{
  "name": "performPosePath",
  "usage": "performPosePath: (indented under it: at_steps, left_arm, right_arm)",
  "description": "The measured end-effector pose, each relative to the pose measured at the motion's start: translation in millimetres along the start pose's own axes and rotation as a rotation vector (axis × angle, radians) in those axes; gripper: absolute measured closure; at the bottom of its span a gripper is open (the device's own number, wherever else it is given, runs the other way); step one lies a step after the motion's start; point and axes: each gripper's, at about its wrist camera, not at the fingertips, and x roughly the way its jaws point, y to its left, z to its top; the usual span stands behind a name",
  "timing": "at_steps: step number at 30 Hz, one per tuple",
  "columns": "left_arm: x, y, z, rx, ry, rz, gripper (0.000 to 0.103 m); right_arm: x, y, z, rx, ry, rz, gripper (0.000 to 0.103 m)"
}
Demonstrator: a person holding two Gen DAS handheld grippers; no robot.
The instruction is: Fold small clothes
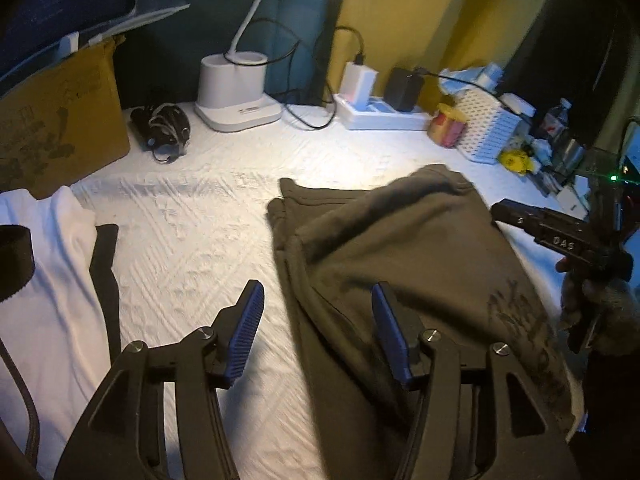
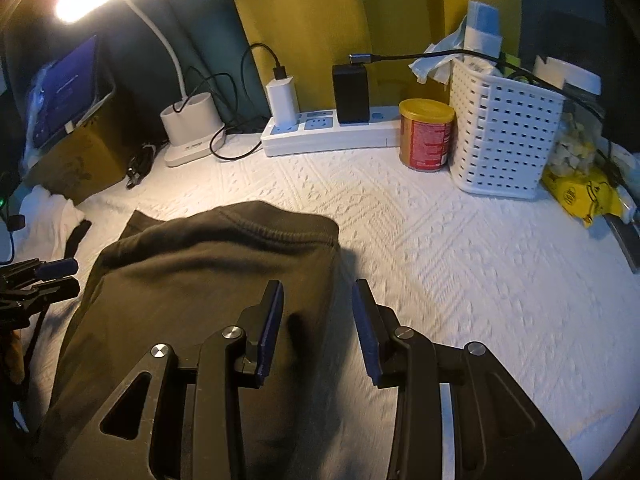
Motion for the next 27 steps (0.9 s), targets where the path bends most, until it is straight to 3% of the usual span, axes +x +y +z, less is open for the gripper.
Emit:
performPosePath:
  at_steps: [27]
  left_arm:
    - [-38,-68,-87,0.033,0.036,-0.148,0.047]
  right_arm:
    - [-73,24,-85,-0.001,0.007,0.005,0.065]
